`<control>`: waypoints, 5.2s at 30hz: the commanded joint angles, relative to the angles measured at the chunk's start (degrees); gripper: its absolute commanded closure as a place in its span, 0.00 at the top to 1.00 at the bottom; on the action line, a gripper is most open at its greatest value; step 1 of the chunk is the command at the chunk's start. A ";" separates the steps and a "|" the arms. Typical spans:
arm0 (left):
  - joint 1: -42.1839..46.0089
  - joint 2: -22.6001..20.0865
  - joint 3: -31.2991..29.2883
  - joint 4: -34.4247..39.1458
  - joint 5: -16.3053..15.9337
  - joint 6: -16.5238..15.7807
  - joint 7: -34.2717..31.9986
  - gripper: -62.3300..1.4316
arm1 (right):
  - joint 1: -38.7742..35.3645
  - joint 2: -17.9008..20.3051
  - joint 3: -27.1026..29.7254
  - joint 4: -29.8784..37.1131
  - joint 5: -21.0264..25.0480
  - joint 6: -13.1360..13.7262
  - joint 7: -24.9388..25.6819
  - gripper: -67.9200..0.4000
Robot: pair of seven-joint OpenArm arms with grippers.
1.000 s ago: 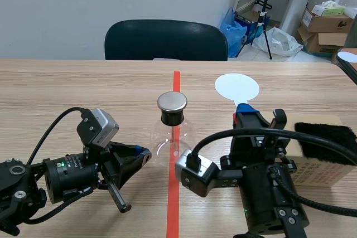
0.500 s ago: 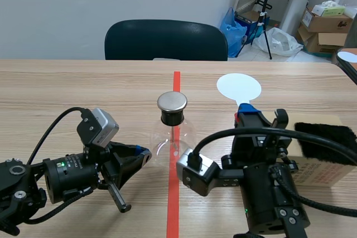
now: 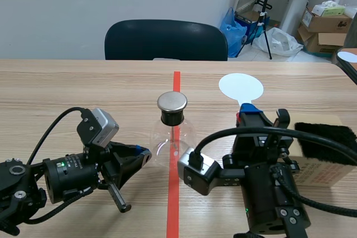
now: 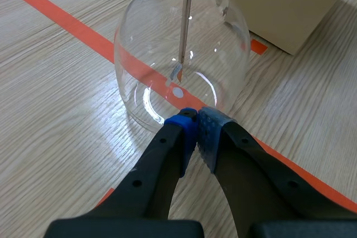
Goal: Do the electroscope experiment
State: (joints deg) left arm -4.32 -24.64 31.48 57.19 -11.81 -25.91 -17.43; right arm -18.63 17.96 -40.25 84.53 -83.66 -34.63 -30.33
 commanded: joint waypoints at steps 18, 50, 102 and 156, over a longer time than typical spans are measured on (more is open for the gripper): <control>-0.46 0.00 -0.59 0.94 -0.55 -0.13 -0.79 0.07 | 0.52 0.61 0.11 1.11 -0.04 0.24 1.55 0.02; -0.46 0.00 -0.59 0.94 -0.55 -0.13 -0.79 0.07 | 0.52 0.61 0.11 1.11 -0.04 0.39 24.00 0.02; -0.46 0.00 -0.59 0.94 -0.55 -0.15 -0.79 0.07 | 0.52 0.61 0.11 1.14 -0.04 0.39 -3.67 0.02; -0.46 0.00 -0.59 0.94 -0.55 -0.15 -0.79 0.07 | 0.52 0.61 0.11 1.14 -0.04 0.39 25.64 0.02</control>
State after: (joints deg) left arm -4.32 -24.64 31.48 57.19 -11.84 -25.91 -17.43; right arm -18.63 17.96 -40.21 84.53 -83.66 -33.63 -4.32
